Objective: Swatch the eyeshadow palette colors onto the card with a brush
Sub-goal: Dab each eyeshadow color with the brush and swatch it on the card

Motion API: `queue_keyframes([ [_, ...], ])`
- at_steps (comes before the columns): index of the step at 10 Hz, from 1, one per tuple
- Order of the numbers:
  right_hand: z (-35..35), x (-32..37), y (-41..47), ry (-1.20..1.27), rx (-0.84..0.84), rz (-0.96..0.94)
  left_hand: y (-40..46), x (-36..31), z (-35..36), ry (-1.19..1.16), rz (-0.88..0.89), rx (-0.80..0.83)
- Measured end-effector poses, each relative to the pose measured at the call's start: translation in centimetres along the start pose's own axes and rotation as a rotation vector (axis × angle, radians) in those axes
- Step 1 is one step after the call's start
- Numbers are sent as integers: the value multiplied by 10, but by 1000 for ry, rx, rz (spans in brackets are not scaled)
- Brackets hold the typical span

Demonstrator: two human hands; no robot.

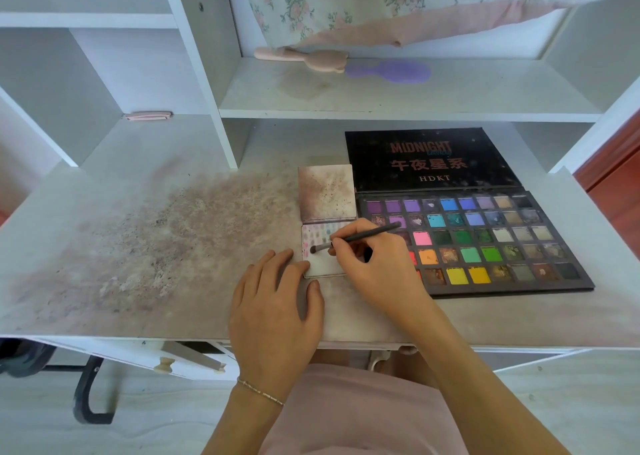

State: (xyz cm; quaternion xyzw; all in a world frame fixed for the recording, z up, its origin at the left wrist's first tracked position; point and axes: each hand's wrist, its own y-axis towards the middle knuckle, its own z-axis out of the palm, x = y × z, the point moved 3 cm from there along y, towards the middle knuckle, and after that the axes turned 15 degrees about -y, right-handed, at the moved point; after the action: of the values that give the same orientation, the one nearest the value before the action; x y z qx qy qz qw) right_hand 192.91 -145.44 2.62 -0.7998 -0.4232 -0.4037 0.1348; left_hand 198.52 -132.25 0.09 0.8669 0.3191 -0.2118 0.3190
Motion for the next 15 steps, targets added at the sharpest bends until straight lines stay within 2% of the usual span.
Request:
queue_keyframes([
  [9,1,-2,0,-19,21,-51,0,0,0,3,13,-17],
  [10,1,-2,0,-34,-22,-71,0,-1,0,2,11,-11],
  [12,-5,-3,1,46,-283,-126,0,-1,-1,-6,6,-16],
  [14,-20,-9,-9,52,-355,-149,0,0,1,-17,12,-30],
  [15,-39,-22,-17,29,-396,-77,-1,1,1,-17,21,-43],
])
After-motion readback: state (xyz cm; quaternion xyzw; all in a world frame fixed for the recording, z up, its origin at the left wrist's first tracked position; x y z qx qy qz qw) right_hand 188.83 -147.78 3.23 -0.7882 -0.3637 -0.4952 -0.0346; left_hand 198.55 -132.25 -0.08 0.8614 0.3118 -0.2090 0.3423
